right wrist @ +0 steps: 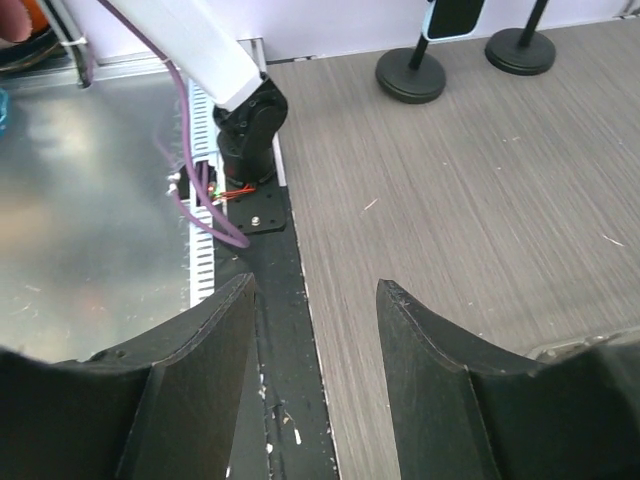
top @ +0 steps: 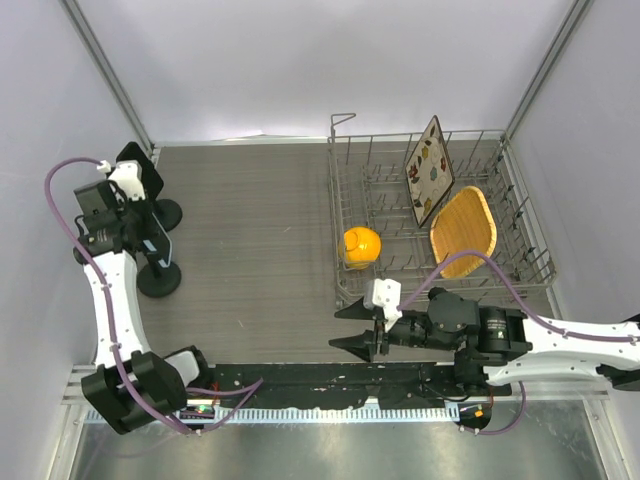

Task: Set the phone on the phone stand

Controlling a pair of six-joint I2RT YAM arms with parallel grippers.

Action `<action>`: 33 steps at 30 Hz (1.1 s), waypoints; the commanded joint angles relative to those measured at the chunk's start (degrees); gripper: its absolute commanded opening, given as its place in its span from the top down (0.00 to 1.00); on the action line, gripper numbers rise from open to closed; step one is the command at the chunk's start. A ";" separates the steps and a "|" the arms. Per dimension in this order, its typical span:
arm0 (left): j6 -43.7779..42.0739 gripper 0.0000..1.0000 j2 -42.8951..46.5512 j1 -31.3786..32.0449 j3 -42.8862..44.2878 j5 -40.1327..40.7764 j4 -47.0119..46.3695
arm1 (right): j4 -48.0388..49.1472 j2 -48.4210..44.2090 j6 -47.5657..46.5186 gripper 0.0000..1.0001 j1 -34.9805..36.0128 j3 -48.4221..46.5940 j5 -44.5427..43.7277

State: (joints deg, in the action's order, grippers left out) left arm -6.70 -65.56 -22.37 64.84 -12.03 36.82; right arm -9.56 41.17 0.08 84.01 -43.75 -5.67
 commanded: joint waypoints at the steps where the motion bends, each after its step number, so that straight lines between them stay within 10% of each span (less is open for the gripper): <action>1: -10.41 1.00 2.63 -1.01 -3.49 -6.24 1.15 | 1.92 -3.36 1.50 0.43 -0.16 1.20 7.67; 10: -10.62 1.00 12.02 -7.33 -17.27 -8.97 -17.03 | 2.44 -7.32 3.88 0.43 3.52 2.52 9.81; 18: -12.80 1.00 5.46 -18.04 -12.91 -25.74 -11.34 | 0.69 -10.05 2.65 0.41 9.42 2.53 -1.51; 33: -13.96 1.00 -0.27 -19.73 -9.37 -27.16 -10.80 | -0.28 -9.00 2.03 0.41 10.39 2.17 -4.87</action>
State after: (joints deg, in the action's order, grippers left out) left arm -18.57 -65.30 -41.39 57.19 -39.35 24.88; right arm -10.94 31.92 2.90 94.02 -40.53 -8.73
